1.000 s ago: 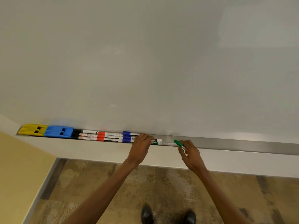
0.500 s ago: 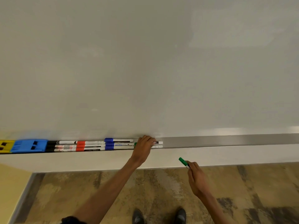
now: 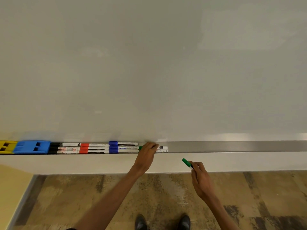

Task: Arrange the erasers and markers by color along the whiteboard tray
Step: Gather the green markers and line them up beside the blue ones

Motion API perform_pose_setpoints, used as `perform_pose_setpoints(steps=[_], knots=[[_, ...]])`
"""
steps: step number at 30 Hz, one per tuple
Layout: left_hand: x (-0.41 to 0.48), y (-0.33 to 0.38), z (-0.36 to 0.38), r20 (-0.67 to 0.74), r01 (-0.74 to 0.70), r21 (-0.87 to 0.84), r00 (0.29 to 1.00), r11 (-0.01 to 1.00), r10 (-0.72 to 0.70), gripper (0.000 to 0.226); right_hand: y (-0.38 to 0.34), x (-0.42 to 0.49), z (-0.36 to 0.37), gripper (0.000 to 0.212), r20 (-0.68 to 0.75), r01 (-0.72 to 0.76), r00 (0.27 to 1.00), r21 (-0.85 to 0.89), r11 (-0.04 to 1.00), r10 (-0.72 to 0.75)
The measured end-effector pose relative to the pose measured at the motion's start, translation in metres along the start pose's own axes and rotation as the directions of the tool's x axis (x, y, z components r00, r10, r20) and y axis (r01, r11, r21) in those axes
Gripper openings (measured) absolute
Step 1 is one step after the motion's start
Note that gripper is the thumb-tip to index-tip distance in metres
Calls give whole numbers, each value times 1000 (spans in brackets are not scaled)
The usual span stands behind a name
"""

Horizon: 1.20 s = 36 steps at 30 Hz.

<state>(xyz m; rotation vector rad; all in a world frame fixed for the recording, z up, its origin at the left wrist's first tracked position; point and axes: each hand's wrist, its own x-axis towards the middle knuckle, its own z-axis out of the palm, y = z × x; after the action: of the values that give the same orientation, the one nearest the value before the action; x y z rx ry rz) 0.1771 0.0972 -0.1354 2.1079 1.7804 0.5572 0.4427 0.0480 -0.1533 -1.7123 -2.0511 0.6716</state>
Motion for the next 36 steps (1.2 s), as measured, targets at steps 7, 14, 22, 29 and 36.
perform_pose_setpoints(steps=[7,14,22,29,36], knots=[[-16,-13,-16,-126,71,-9,989,997,-72,35,-15,26,6,36,-30,62,998,16,998,-62],[-51,-42,-42,-309,180,-34,934,983,-181,32,-70,75,18,23,-135,224,965,-11,975,-223],[-78,-64,-51,-324,309,-33,897,951,-302,35,-126,107,51,33,-78,278,958,28,960,-275],[-100,-84,-50,-338,353,-53,874,934,-350,37,-133,103,80,45,-44,249,966,-116,962,-255],[-110,-97,-46,-303,397,-44,869,917,-390,39,-137,104,87,39,-44,212,974,-171,962,-222]])
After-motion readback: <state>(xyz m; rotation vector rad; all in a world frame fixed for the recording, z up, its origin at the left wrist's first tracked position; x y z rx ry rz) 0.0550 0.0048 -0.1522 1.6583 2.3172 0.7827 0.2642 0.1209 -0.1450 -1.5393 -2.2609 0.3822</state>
